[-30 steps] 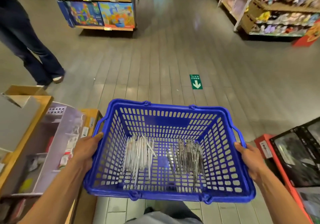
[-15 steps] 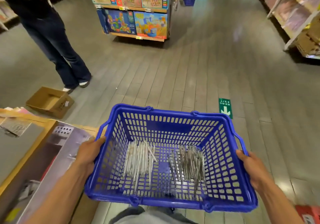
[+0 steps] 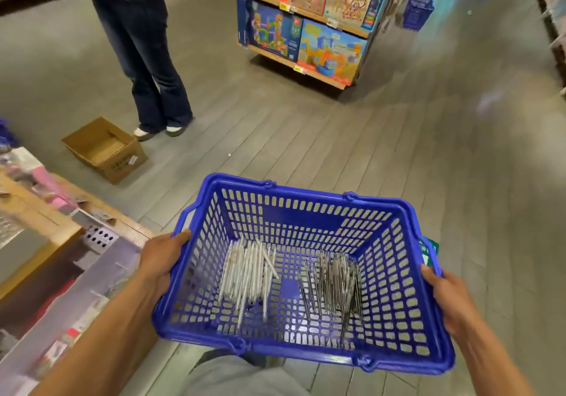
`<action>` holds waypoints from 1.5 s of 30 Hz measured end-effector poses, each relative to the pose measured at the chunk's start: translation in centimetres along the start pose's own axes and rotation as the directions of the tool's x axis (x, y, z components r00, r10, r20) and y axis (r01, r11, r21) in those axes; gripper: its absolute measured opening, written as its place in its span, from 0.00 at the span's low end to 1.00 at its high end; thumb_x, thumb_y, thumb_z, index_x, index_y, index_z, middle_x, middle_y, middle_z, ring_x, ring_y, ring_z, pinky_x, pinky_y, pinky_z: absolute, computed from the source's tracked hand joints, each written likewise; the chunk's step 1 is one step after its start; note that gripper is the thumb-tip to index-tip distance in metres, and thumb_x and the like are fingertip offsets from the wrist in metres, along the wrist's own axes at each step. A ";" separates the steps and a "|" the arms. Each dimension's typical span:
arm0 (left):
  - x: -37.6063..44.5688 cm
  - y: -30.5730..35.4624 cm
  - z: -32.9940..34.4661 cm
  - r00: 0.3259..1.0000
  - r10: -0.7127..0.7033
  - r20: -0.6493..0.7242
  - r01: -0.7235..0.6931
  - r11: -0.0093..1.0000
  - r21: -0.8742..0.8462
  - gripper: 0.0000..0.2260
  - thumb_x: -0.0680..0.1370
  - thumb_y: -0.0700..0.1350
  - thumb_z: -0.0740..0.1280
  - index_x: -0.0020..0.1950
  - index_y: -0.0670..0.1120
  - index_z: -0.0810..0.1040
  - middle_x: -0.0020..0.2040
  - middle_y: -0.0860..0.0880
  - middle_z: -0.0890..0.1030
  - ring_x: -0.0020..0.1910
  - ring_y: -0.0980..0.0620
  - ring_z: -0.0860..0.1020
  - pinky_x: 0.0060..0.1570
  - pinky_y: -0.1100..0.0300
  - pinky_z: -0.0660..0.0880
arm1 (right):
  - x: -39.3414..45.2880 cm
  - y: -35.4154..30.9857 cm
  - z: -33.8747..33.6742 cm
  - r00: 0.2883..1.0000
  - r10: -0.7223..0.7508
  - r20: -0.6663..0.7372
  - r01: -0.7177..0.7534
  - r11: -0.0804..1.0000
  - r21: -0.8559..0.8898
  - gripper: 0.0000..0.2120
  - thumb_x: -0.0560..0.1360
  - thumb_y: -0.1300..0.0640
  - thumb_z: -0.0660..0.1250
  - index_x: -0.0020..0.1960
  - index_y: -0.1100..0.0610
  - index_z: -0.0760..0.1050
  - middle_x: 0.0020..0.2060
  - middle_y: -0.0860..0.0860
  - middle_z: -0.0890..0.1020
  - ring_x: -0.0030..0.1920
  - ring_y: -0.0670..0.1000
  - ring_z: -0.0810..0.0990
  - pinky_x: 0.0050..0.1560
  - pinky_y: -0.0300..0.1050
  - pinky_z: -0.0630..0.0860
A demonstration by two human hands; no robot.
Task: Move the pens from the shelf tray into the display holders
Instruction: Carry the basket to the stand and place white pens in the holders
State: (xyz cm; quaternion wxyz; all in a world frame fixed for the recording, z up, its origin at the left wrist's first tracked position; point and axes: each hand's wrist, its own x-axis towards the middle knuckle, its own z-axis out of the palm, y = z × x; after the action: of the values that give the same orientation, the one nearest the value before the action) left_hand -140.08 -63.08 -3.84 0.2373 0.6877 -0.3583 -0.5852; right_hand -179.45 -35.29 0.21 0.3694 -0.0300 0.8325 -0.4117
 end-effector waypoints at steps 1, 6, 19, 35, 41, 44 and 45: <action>1.6 1.3 0.9 1.000 -0.009 0.003 0.009 1.000 -0.003 0.10 0.76 0.46 0.71 0.42 0.39 0.82 0.33 0.38 0.84 0.26 0.43 0.80 0.36 0.44 0.81 | 1.2 -1.4 0.6 1.000 0.002 -0.008 -0.002 1.000 -0.004 0.13 0.81 0.50 0.63 0.54 0.61 0.75 0.39 0.62 0.85 0.39 0.65 0.85 0.45 0.65 0.81; 8.3 9.1 5.6 0.998 -0.033 0.045 0.030 0.998 0.059 0.13 0.75 0.50 0.72 0.47 0.39 0.81 0.36 0.39 0.85 0.34 0.37 0.84 0.44 0.38 0.82 | 6.3 -8.5 2.6 0.999 0.005 -0.050 -0.004 1.000 0.017 0.11 0.81 0.52 0.62 0.54 0.61 0.75 0.39 0.62 0.85 0.38 0.64 0.85 0.42 0.59 0.82; 21.1 22.3 8.3 0.993 -0.012 -0.118 0.006 0.999 -0.051 0.13 0.76 0.50 0.72 0.45 0.39 0.82 0.36 0.39 0.85 0.35 0.39 0.83 0.45 0.41 0.81 | 22.4 -27.0 13.2 0.993 -0.090 0.074 0.091 0.996 -0.023 0.11 0.80 0.52 0.65 0.53 0.61 0.76 0.38 0.62 0.85 0.36 0.63 0.85 0.31 0.50 0.81; 28.5 27.1 3.2 0.731 -0.267 -0.628 -0.108 0.864 -0.492 0.09 0.77 0.43 0.70 0.38 0.44 0.78 0.28 0.49 0.82 0.23 0.53 0.77 0.27 0.62 0.73 | 38.0 -56.3 44.7 0.755 -0.140 0.641 0.395 0.877 -0.274 0.11 0.81 0.56 0.63 0.51 0.65 0.77 0.41 0.67 0.84 0.43 0.68 0.84 0.44 0.67 0.81; 29.7 27.1 -0.3 0.615 -0.404 -0.677 -0.137 0.791 -0.596 0.08 0.76 0.47 0.71 0.41 0.44 0.82 0.30 0.48 0.84 0.23 0.53 0.79 0.23 0.62 0.74 | 36.9 -61.4 57.0 0.621 -0.154 0.768 0.514 0.820 -0.252 0.09 0.80 0.60 0.63 0.48 0.64 0.78 0.33 0.61 0.84 0.29 0.57 0.83 0.31 0.54 0.82; 31.5 26.9 -2.5 0.593 -0.451 -0.667 -0.161 0.745 -0.647 0.07 0.76 0.45 0.71 0.42 0.43 0.82 0.33 0.44 0.84 0.28 0.47 0.80 0.35 0.52 0.80 | 36.1 -62.2 62.5 0.600 -0.124 0.790 0.530 0.802 -0.277 0.09 0.79 0.59 0.63 0.48 0.64 0.79 0.35 0.63 0.84 0.30 0.59 0.83 0.31 0.54 0.81; 32.2 26.9 -3.4 0.587 -0.469 -0.660 -0.164 0.729 -0.664 0.07 0.76 0.45 0.71 0.43 0.42 0.82 0.34 0.43 0.84 0.30 0.46 0.80 0.38 0.49 0.79 | 35.8 -62.2 64.2 0.597 -0.113 0.794 0.532 0.797 -0.287 0.09 0.79 0.59 0.64 0.48 0.64 0.79 0.36 0.64 0.84 0.31 0.59 0.84 0.31 0.55 0.81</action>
State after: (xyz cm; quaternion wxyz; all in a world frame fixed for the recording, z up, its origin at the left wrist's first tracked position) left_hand -140.66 -105.14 -3.55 0.5430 0.7710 0.0854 -0.3217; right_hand -180.17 -131.54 -1.79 0.5700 -0.4452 0.6623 -0.1953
